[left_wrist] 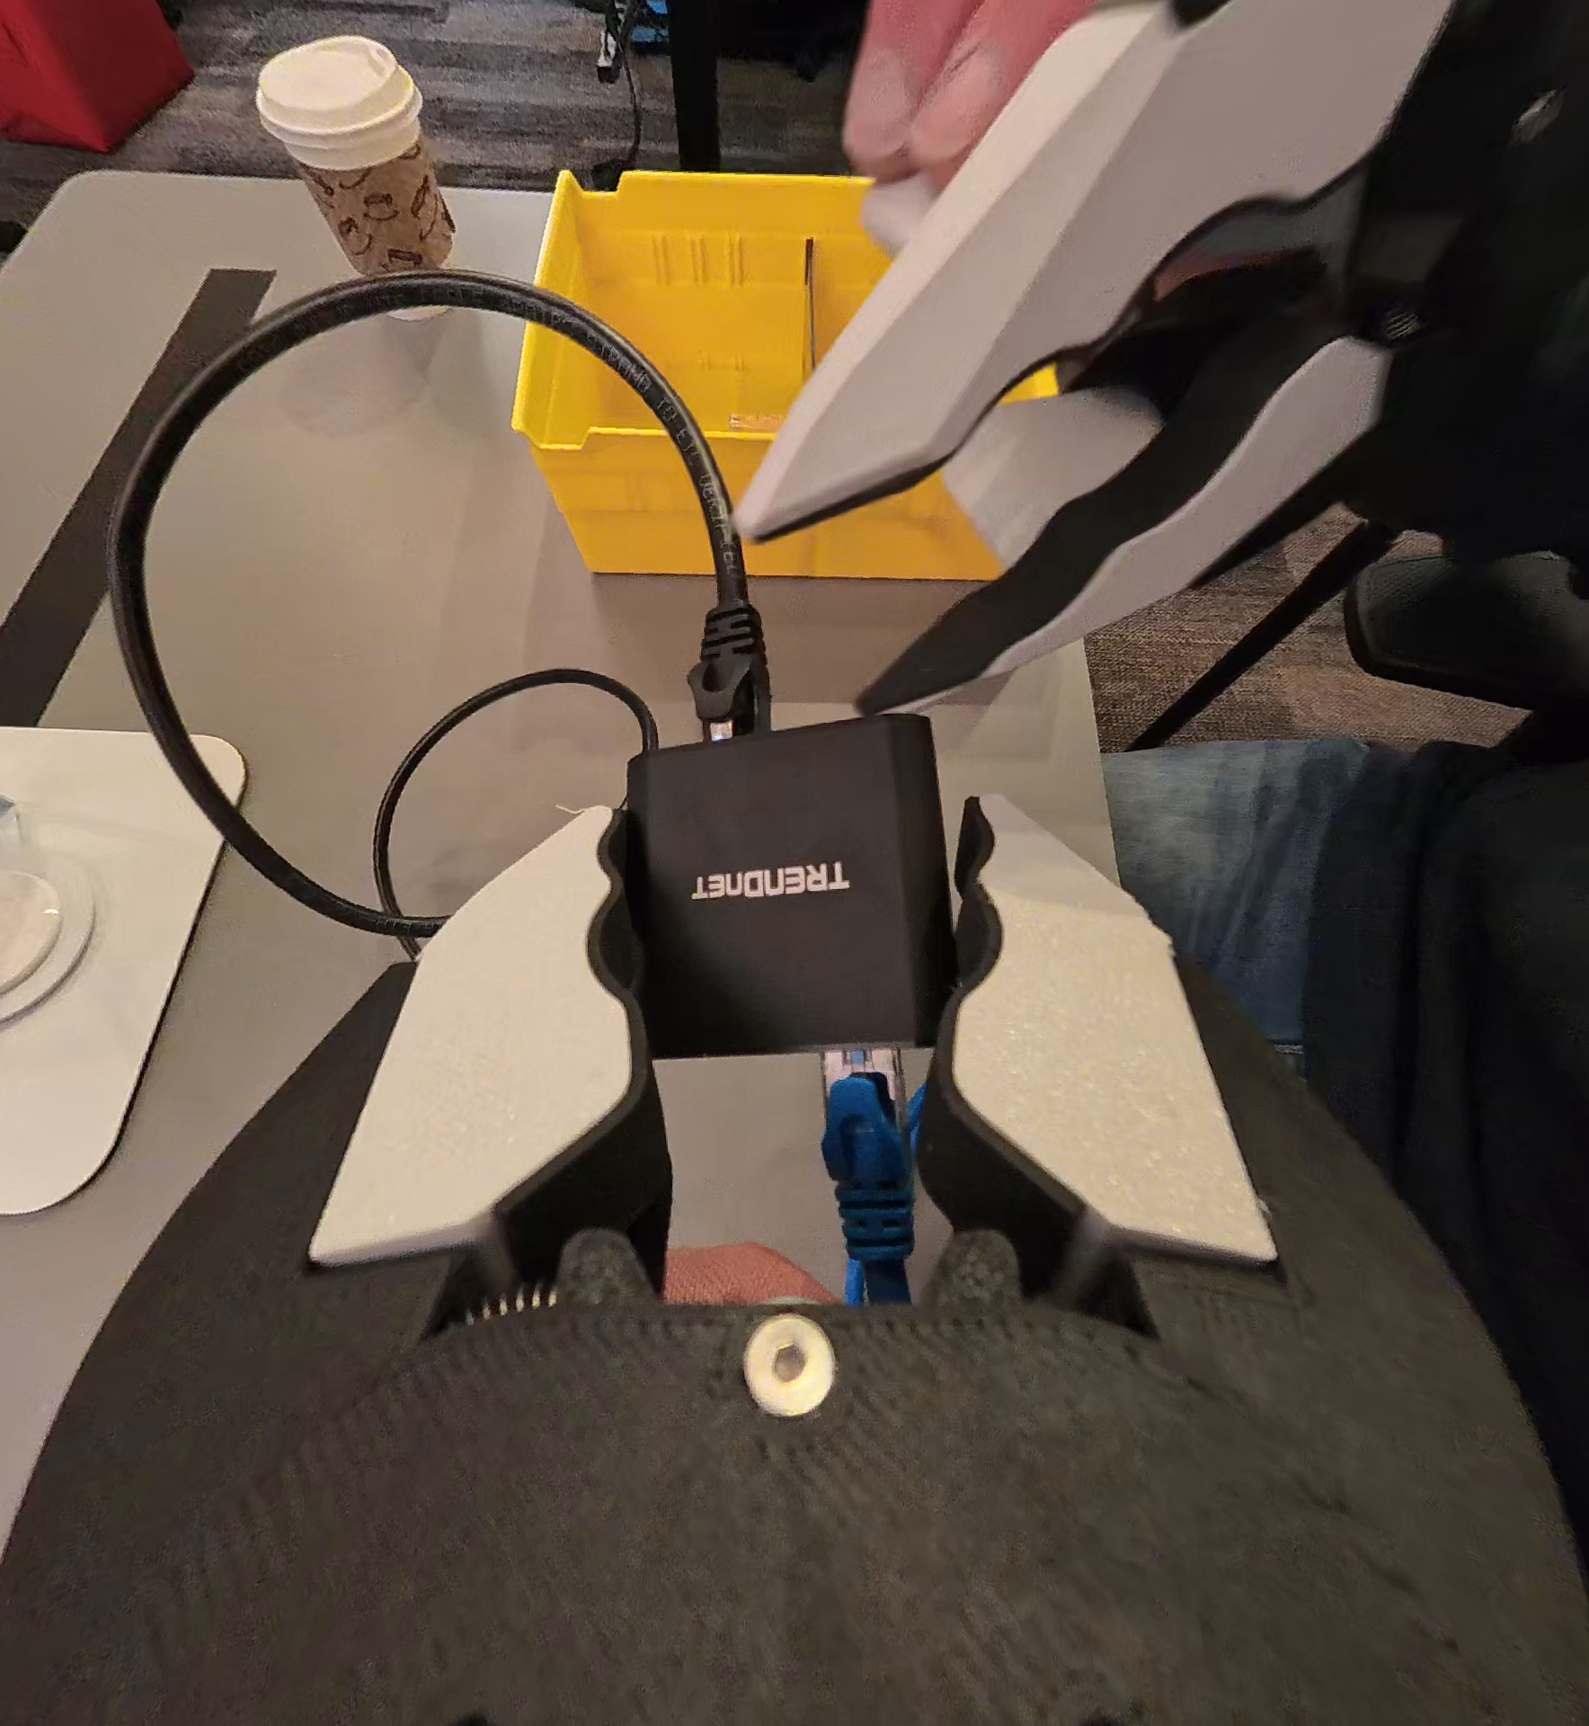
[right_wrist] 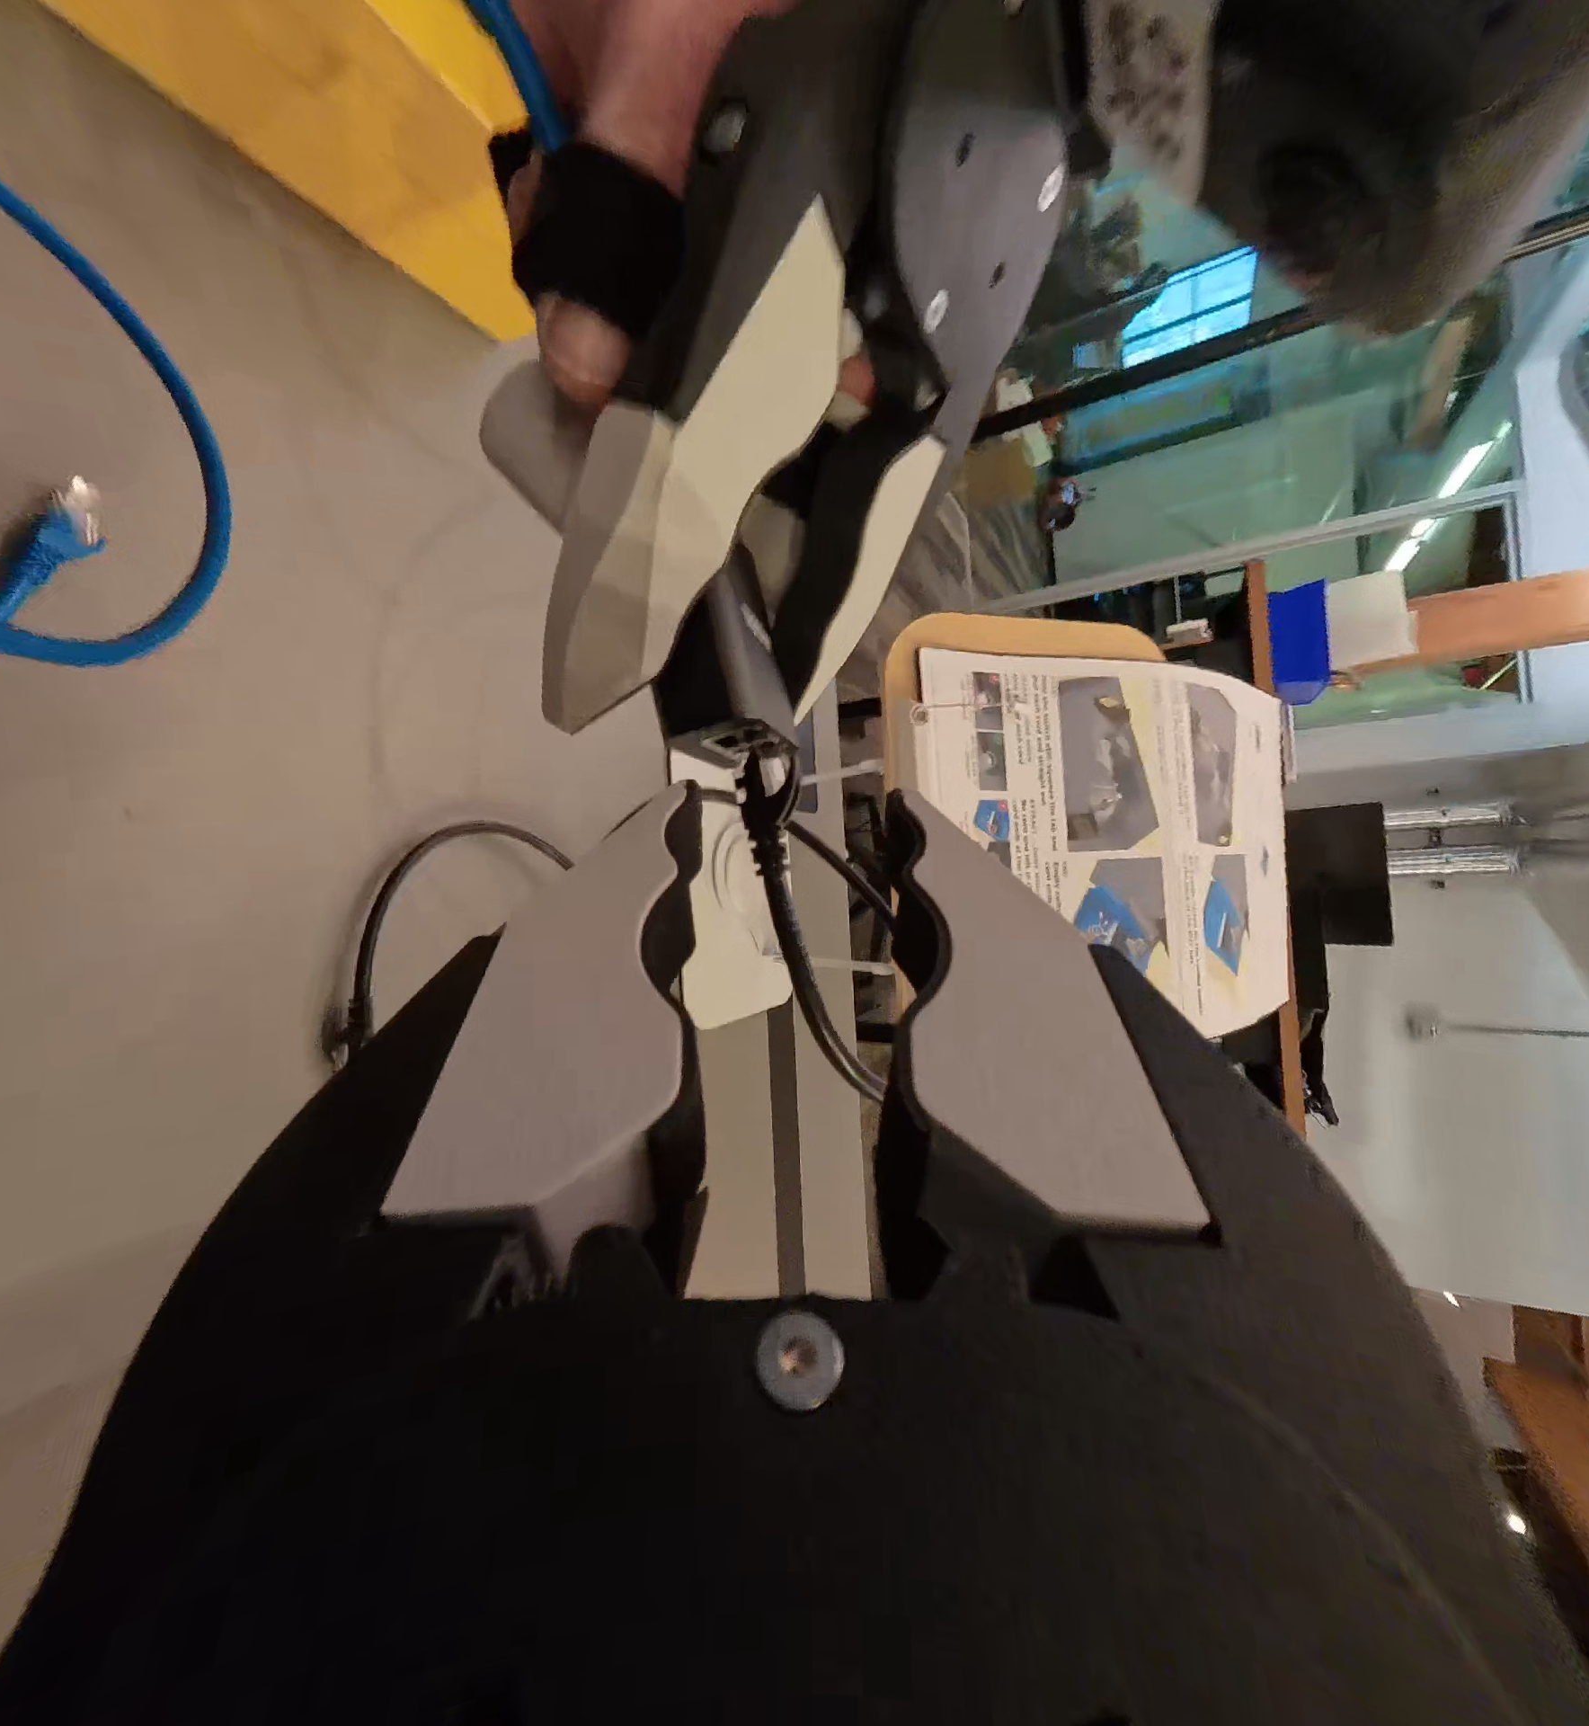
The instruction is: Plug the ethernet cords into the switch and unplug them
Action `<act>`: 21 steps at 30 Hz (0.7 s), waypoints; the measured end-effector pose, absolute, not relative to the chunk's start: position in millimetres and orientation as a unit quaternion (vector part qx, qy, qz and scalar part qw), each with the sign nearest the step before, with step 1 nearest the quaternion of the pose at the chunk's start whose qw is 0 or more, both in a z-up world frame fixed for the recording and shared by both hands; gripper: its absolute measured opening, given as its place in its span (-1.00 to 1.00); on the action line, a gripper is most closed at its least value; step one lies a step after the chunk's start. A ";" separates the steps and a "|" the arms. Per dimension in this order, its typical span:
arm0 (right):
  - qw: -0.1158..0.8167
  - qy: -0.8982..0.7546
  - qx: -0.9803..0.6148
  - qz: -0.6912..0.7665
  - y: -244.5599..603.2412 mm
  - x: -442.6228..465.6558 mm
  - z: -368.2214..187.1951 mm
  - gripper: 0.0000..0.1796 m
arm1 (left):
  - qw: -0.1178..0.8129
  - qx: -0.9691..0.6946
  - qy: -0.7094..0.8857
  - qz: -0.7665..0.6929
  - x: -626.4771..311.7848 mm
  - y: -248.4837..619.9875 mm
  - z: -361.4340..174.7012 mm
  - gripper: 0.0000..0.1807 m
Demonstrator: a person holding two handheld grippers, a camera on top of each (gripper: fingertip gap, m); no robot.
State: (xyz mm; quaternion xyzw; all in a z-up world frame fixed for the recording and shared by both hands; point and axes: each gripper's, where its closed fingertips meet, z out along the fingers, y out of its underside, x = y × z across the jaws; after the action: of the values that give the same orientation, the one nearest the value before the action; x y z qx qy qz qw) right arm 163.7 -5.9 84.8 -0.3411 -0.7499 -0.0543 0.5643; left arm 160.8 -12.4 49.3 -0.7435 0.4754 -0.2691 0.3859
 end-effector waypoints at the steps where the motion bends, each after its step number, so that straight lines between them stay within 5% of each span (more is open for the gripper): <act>1: 0.557 -0.755 -0.338 -0.066 -0.9 161.4 80.6 -0.61 | 0.386 -0.743 0.474 -0.273 159.4 -13.4 50.7 -0.27; 9: 0.536 -0.791 -0.278 -0.097 2.2 143.6 66.5 -0.84 | 0.370 -0.753 0.463 -0.286 151.9 -17.2 47.8 -0.28; 21: 0.506 -0.818 -0.249 -0.116 0.0 143.9 58.6 -0.87 | 0.349 -0.756 0.458 -0.313 155.3 -21.3 42.7 -0.28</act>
State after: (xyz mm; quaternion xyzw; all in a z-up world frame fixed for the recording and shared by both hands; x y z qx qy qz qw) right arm 143.9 0.0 58.6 -0.2491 -0.8177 -0.1159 0.5059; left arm 155.3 -21.3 42.7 -0.7556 0.4575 -0.3133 0.3486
